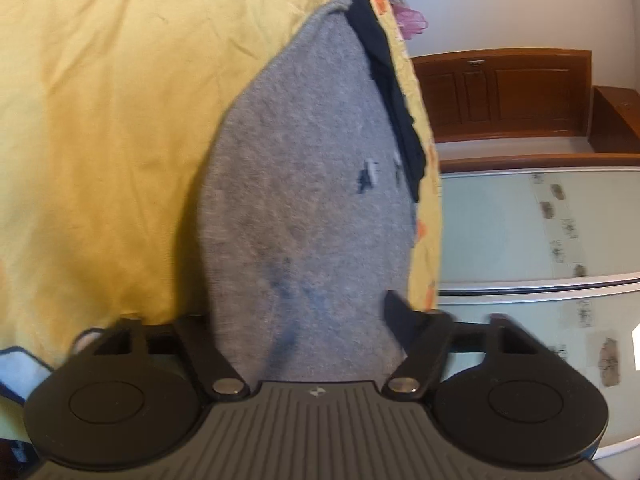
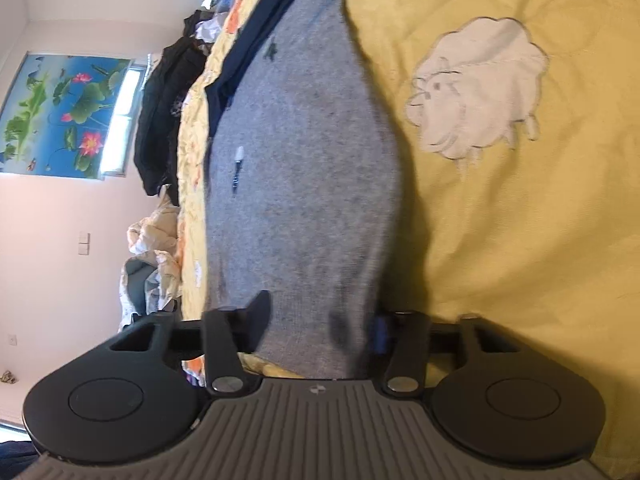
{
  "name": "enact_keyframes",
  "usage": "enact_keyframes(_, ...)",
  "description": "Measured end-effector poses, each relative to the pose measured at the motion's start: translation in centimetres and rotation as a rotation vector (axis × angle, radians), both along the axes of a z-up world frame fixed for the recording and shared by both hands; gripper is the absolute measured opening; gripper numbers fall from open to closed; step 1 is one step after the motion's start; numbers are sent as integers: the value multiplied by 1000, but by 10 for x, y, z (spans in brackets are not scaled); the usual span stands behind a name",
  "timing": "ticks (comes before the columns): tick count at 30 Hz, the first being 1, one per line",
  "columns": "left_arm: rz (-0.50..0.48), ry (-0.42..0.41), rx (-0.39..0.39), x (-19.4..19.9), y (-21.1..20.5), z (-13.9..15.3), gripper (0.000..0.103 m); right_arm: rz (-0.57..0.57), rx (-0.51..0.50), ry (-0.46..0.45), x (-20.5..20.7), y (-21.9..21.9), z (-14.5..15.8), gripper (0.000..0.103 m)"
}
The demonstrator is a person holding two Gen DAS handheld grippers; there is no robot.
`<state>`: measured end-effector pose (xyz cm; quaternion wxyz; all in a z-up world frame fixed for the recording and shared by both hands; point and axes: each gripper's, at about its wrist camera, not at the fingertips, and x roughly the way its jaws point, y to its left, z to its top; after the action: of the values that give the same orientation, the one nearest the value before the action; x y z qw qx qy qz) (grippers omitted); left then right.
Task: Fold small clothes
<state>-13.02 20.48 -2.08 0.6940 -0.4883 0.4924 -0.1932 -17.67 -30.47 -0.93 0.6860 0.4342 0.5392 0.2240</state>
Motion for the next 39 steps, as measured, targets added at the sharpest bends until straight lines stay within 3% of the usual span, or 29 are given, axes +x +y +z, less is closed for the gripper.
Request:
enact_keyframes(1, -3, 7, 26, 0, 1, -1, 37, -5, -16, 10, -1, -2, -1, 21)
enact_keyframes(2, -6, 16, 54, -2, 1, -1, 25, -4, -35, 13, -1, -1, -3, 15)
enact_keyframes(5, -17, 37, 107, -2, 4, -1, 10, -4, -34, 8, -5, -3, -6, 12)
enact_keyframes(9, -53, -9, 183, 2, -1, 11, 7, 27, -52, -26, -6, 0, 1, 14)
enact_keyframes(20, -93, -246, 219, 29, -7, 82, 7, 28, 21, -203, 15, -5, 46, 14)
enact_keyframes(29, -89, -307, 224, 65, -18, 110, 7, 18, 75, -334, 57, -9, 88, 14)
enact_keyframes(33, -71, -399, 201, 90, -23, 134, 6, 6, 90, -393, 80, -11, 101, 14)
enact_keyframes(39, -36, -446, 204, 158, -31, 145, 6, -60, 134, -472, 135, -18, 106, 14)
